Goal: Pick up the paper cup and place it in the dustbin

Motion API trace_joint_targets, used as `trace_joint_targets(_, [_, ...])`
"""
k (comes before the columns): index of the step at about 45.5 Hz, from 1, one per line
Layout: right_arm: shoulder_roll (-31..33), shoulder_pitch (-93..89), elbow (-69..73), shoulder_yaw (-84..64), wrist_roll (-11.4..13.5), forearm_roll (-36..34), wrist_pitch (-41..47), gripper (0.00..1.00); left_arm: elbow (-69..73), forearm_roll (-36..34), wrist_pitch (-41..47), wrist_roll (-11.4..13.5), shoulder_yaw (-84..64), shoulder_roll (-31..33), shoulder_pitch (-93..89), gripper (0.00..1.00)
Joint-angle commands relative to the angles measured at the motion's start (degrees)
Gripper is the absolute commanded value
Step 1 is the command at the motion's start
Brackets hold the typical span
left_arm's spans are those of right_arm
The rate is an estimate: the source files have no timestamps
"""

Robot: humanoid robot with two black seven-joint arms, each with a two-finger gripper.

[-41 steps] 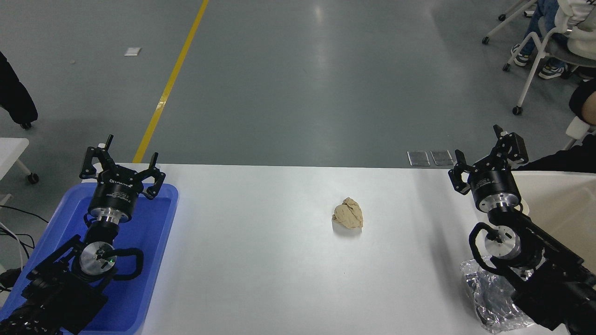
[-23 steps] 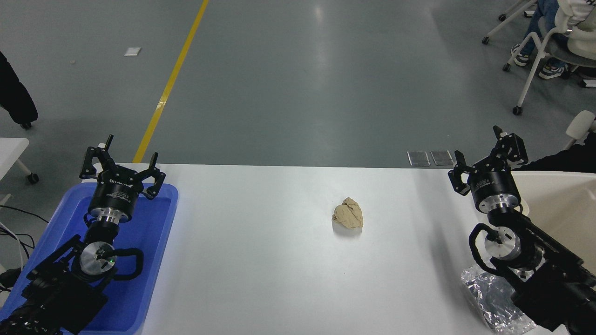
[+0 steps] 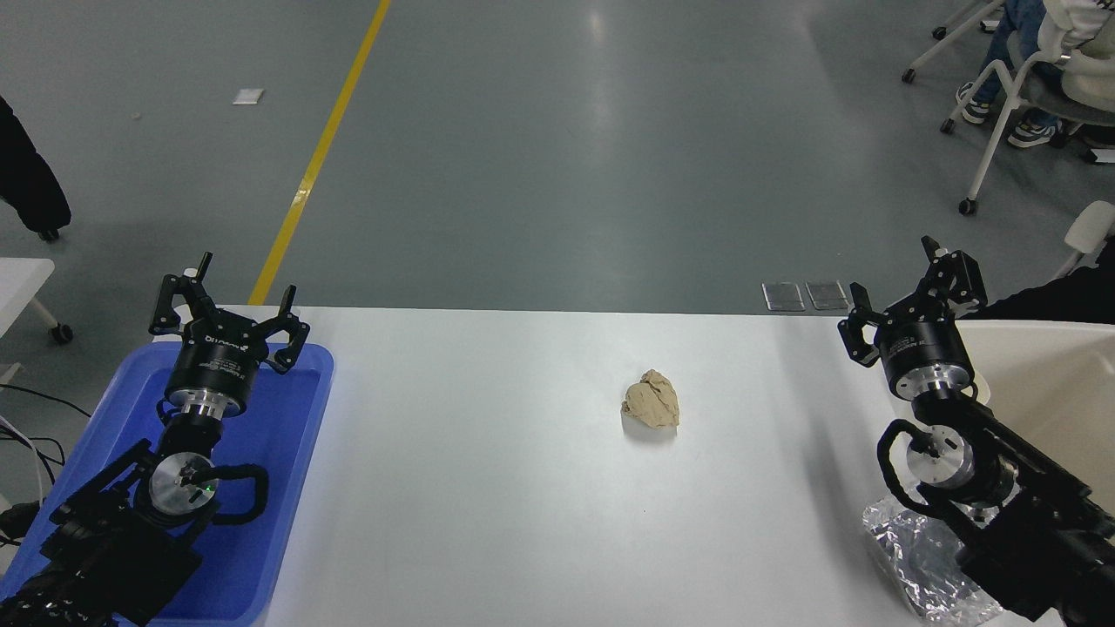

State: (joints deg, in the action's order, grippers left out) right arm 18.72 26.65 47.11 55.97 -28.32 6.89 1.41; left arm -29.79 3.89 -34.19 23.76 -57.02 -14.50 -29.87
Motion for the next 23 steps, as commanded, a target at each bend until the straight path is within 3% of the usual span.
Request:
trace_joint_targets(1, [0.26,0.33,-0.09,0.01,0.02,0.15,0.00,1.00,0.00,-0.03,0.00,-0.03,-0.02,0.00,-0.01,1.00])
trace_joint_targets(23, [1.14,1.04,0.00,-0.08,0.02,0.32,-0.44,1.00,0.00,-0.03,0.00,-0.03,-0.02,0.00,-0.01,1.00])
